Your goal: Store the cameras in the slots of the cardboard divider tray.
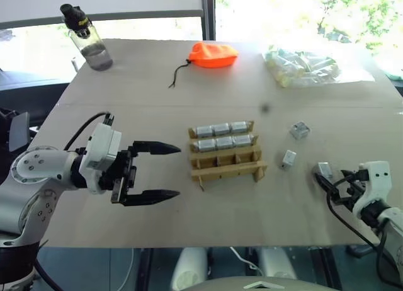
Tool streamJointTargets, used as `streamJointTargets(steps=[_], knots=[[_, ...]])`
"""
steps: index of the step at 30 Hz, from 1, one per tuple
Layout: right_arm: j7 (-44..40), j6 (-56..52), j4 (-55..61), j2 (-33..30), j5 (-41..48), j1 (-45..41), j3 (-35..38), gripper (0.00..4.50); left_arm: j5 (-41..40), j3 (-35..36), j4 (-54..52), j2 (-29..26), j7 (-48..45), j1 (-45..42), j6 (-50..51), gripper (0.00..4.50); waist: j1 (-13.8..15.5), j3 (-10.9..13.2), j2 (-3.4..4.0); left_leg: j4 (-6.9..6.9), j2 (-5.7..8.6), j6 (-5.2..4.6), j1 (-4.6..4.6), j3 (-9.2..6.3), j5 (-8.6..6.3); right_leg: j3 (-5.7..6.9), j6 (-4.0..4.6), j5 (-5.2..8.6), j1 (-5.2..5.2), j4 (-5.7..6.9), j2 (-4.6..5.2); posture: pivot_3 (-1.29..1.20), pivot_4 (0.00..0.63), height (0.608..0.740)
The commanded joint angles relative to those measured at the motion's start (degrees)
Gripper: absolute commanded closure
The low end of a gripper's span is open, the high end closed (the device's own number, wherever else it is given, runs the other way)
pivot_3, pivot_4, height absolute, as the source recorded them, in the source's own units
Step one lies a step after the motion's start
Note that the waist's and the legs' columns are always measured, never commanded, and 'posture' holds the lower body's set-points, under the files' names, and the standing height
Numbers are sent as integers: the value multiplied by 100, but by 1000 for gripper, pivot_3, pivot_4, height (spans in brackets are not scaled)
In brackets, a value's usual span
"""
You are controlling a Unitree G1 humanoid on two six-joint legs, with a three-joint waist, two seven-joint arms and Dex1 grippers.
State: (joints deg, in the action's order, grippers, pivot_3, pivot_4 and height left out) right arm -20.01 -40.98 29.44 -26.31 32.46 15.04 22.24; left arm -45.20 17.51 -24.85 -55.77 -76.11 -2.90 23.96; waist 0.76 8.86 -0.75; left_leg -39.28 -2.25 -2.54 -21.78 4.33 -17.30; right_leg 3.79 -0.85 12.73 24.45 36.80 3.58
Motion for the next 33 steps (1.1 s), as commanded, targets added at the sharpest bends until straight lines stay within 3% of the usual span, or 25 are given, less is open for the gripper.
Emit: streamJointTargets(steps=[1, 3, 4, 7, 11, 21, 25, 29, 33], knots=[[118, -246, 288, -48, 176, -70, 82, 31, -61, 177, -241, 32, 120, 74, -13, 0, 0, 0, 0, 0, 0, 0, 0, 0, 0, 0, 0, 0, 0, -1, 0, 0, 150, 726], [147, -330, 356, -56, 223, -103, 106, 31, -126, 197, -312, 58, 201, 79, 27, 0, 3, 0, 0, 0, 0, 0, -1, 0, 0, 0, 0, 0, 0, -1, 0, 0, 150, 726], [143, -366, 396, -84, 227, -114, 98, 564, -153, 208, -348, 65, 231, 86, 49, 0, 2, 0, -1, 0, 0, 0, -1, -1, 0, -1, 0, 0, 0, -1, 0, 0, 150, 726], [142, -419, 452, -138, 210, -145, 64, 1535, -156, 207, -383, 77, 271, 98, 70, 0, 1, 0, -1, 0, 0, 0, 1, 0, 0, 0, -2, 1, 0, 0, 0, 0, 150, 726], [59, -384, 530, -236, 192, -158, 32, 3622, -156, 303, -405, 89, 286, 234, 77, 0, 0, -1, -1, 0, 0, 0, 1, 0, 0, 0, -6, 3, 0, 0, -2, 0, 150, 726], [-574, -867, 688, -1141, 1048, -1104, 197, 3730, -177, 515, -607, 152, 559, 502, 148, 0, -1, 0, -2, -1, 1, -1, 1, 0, 0, 1, -3, 1, 0, 0, -2, 0, 150, 726], [-1640, -796, 340, -1667, 1327, -2471, -671, 3730, -69, 688, -611, 235, 697, 733, 102, 0, -87, 4, -4, -2, 1, -9, 6, 17, -4, -11, -1, -1, 3, 0, -3, 0, 150, 726], [-3235, 191, -670, -1549, 708, -3921, -2063, 3730, -119, 1033, -721, 310, 774, 1102, 141, 0, -138, 8, -15, -1, -10, -18, 2, -7, -10, -5, 3, -2, 3, 0, -26, 0, 150, 726], [-4282, 1308, -1529, -1328, -177, -4643, -3170, 3730, -154, 1241, -841, 347, 828, 1332, 163, 0, -79, 8, -17, 0, -9, -1, -16, -17, 0, -1, 4, -3, 11, -3, -15, 0, 150, 726]])
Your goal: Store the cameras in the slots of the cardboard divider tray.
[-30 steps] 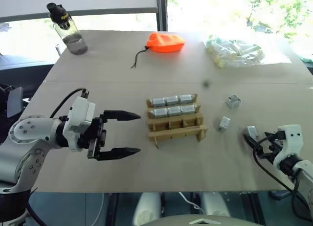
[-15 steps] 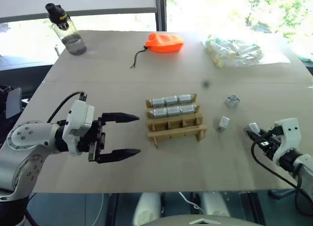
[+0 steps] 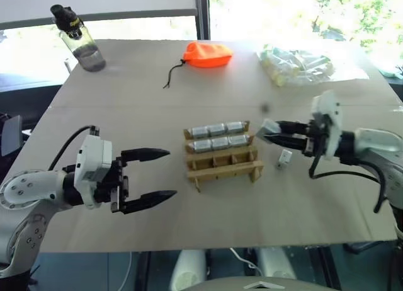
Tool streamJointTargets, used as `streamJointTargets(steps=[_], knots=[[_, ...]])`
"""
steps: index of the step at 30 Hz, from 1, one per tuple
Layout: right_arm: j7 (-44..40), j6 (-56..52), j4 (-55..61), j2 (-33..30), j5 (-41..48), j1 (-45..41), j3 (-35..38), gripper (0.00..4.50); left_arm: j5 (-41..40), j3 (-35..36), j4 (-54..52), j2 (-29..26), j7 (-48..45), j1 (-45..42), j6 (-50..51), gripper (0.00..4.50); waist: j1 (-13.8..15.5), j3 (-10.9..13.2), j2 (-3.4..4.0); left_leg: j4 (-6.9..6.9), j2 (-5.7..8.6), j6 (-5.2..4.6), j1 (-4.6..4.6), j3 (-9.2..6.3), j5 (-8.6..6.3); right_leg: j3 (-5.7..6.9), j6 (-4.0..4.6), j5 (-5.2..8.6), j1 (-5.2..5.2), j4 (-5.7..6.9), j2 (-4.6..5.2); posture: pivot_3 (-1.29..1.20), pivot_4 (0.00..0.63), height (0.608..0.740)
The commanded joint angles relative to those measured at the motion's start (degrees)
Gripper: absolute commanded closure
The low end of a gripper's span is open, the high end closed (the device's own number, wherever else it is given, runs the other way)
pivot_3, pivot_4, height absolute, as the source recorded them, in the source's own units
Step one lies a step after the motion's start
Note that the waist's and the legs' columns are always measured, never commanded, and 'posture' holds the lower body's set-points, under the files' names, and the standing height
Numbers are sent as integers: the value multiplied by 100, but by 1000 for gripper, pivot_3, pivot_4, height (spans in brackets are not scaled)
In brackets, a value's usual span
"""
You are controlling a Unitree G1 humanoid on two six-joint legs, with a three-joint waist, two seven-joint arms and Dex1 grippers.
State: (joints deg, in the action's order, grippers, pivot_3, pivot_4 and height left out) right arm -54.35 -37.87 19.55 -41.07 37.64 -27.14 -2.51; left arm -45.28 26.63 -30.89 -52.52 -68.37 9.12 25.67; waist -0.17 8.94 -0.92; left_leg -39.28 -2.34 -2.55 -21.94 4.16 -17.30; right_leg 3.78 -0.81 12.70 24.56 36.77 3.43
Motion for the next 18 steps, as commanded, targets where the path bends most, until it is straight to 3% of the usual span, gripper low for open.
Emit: streamJointTargets(steps=[1, 8, 18], knots=[[-1184, 1512, -933, 305, -1115, -697, -1134, 3730, -158, 434, -292, 39, 72, 235, 5, 0, 7, 0, -1, -1, 5, 0, -3, 2, 0, 3, -1, 0, 2, -1, 9, 0, 150, 726], [-2404, 2748, -2598, 1493, -1795, -1813, -2080, 3730, -113, 1010, -532, 248, 189, 916, -42, 0, -50, 5, -1, -4, 10, 0, -4, 15, 0, 12, -4, -2, 6, 1, 21, 0, 150, 726], [-2461, 3016, -3688, 2525, -2468, -2448, -2376, 3730, -94, 1331, -682, 539, 277, 1473, -195, 0, -51, 5, -1, -8, 9, 9, 0, 10, 4, 20, 0, -2, 5, 11, 26, 0, 150, 726]])
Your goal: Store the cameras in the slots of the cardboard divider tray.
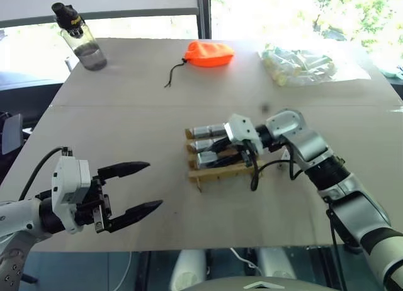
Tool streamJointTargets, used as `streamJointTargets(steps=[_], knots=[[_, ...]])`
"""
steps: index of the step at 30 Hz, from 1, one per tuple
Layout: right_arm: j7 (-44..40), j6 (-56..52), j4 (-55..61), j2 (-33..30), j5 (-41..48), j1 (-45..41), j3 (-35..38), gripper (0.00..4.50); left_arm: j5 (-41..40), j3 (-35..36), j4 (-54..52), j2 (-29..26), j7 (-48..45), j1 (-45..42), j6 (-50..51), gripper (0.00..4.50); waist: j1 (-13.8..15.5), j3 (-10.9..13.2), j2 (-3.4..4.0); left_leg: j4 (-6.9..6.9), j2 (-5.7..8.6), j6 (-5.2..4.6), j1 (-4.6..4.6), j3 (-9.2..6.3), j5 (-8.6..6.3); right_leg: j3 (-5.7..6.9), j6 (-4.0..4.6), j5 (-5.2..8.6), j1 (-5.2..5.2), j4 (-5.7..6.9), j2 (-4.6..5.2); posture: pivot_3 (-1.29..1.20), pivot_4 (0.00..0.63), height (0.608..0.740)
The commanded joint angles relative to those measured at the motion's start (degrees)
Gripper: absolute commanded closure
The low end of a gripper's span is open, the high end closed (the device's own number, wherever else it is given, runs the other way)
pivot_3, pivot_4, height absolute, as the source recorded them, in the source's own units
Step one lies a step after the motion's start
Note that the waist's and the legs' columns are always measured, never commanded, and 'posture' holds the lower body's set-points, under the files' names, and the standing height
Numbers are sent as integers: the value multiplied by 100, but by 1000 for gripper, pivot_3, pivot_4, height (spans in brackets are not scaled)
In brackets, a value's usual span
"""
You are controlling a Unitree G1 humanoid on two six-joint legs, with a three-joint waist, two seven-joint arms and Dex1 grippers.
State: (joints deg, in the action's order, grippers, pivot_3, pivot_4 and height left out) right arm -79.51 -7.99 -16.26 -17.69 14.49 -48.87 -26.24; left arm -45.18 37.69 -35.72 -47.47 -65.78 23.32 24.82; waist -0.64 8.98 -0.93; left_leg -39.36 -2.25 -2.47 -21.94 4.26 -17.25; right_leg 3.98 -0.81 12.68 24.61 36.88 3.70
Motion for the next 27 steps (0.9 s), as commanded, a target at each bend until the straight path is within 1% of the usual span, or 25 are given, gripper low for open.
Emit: streamJointTargets(steps=[1, 5, 11, 20, 27], knots=[[99, -4, -191, 253, -236, -316, -30, 3730, -93, 235, -190, 28, 17, 59, -116, 0, -13, 0, 1, 0, 0, 0, 0, 1, 0, 0, 0, 0, 0, 0, 0, 0, 150, 726], [221, -67, -530, 438, -523, -435, -49, 3730, -88, 274, -43, -10, -22, 16, -142, 0, -23, 1, 3, 1, -1, 4, 2, -2, 2, 1, 1, 0, 1, 5, -1, 0, 150, 726], [140, -260, -628, 417, -799, -418, -163, 3730, 65, 213, 222, -44, -213, 33, -263, 0, -21, 1, 4, 2, 0, 5, 3, 1, 2, 1, 1, 0, 1, 5, 1, 0, 150, 726], [68, -709, -288, 241, -637, -269, 37, 3730, 65, 166, 428, -111, -331, -121, -281, 0, -16, 0, 3, 2, 0, 7, 6, -1, 3, 1, 1, 0, 0, 10, 3, 0, 150, 726], [149, -746, -262, 237, -707, -222, 24, 3730, 78, 129, 472, -124, -348, -214, -270, 0, -25, 2, 6, 4, 0, 7, 1, -2, 3, 3, 1, 0, 2, 7, 6, 0, 150, 726]])
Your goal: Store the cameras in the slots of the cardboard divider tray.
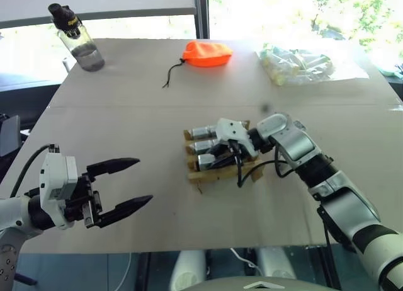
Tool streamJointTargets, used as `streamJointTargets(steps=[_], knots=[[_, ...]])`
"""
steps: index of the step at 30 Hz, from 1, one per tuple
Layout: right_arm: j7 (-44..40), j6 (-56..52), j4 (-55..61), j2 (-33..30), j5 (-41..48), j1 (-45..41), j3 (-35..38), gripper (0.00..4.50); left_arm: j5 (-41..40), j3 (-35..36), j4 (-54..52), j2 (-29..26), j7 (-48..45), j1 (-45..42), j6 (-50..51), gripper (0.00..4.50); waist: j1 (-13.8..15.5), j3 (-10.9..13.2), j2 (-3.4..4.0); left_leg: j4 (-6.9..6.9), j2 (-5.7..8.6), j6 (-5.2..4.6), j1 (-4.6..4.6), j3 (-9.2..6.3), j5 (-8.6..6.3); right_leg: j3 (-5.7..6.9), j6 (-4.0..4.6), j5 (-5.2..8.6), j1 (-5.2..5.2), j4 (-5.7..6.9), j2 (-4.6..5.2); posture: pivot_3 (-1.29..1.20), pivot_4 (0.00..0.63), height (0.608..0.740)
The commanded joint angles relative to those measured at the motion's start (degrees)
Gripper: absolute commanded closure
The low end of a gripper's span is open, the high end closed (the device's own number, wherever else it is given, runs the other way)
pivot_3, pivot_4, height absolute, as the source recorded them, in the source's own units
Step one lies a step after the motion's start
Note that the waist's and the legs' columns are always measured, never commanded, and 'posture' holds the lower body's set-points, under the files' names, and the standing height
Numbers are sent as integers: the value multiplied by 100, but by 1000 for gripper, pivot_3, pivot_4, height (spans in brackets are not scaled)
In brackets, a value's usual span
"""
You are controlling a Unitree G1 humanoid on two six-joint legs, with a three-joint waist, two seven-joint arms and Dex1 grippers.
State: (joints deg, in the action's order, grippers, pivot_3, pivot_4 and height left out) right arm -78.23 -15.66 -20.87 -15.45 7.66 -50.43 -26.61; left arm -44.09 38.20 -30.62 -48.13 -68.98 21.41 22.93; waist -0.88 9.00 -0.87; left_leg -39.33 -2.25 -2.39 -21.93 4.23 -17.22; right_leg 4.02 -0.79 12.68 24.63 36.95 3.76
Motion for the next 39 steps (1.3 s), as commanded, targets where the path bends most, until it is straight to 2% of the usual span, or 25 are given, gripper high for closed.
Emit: streamJointTargets(steps=[1, 9, 16, 17, 24, 29, 33, 37, 39], knots=[[44, 22, 183, 35, -50, -71, 48, 3730, -27, 75, -34, -59, -33, -33, -82, 0, 0, 0, 0, 0, 0, 0, -1, 0, 0, 1, 0, 0, 0, -1, 1, 0, 150, 726], [5, 66, 236, 131, -138, 4, -54, 3730, -33, 55, -102, -46, -3, -36, -48, 0, -4, 0, 0, 0, 0, 0, 1, -1, 0, 1, 0, 0, 0, 0, 2, 0, 150, 726], [30, -175, 723, 40, 4, 73, 145, 308, -55, -94, -113, -34, 21, -101, -35, 0, 0, 1, 1, 1, 0, 0, -1, -2, 0, 2, 0, 0, 0, -1, 4, 0, 150, 726], [50, -342, 932, 4, 90, 89, 216, 72, -61, -115, -117, -37, 18, -109, -26, 0, -1, 1, 1, 1, 0, 0, -1, -2, 0, 2, 0, 0, 0, -1, 4, 0, 150, 726], [318, -1783, 2969, -825, 924, 593, 950, 72, -69, -360, -62, -67, -19, -246, -6, 0, 35, 0, 0, 1, 2, 0, -6, -12, 0, 20, 0, 0, -1, -5, 27, 0, 150, 726], [1094, -2481, 3981, -1589, 1413, 1615, 2149, 72, -96, -741, -42, -90, -18, -555, 37, 0, 51, 1, 0, 1, 6, 0, -10, -13, -1, 28, -1, 0, -2, -11, 27, 0, 150, 726], [1869, -2500, 4312, -1976, 1283, 2536, 2886, 72, -121, -1157, -47, -135, 39, -971, 128, 0, 67, 0, -1, 2, 8, -1, -8, -13, -1, 29, -1, 0, -4, -9, 22, 0, 150, 726], [2829, -2857, 4941, -2010, 1219, 3400, 3470, 72, -90, -1521, 127, -209, -14, -1459, 184, 0, 46, 0, 0, 2, 5, -1, -3, -4, 0, 13, -2, 0, -3, -7, 3, 0, 150, 726], [3554, -3387, 5596, -1656, 1333, 3856, 3780, 72, -58, -1691, 331, -262, -131, -1768, 157, 0, 48, 0, 0, 2, 3, -1, -4, -9, 0, 11, -3, 0, -3, -4, -5, 0, 150, 726]])
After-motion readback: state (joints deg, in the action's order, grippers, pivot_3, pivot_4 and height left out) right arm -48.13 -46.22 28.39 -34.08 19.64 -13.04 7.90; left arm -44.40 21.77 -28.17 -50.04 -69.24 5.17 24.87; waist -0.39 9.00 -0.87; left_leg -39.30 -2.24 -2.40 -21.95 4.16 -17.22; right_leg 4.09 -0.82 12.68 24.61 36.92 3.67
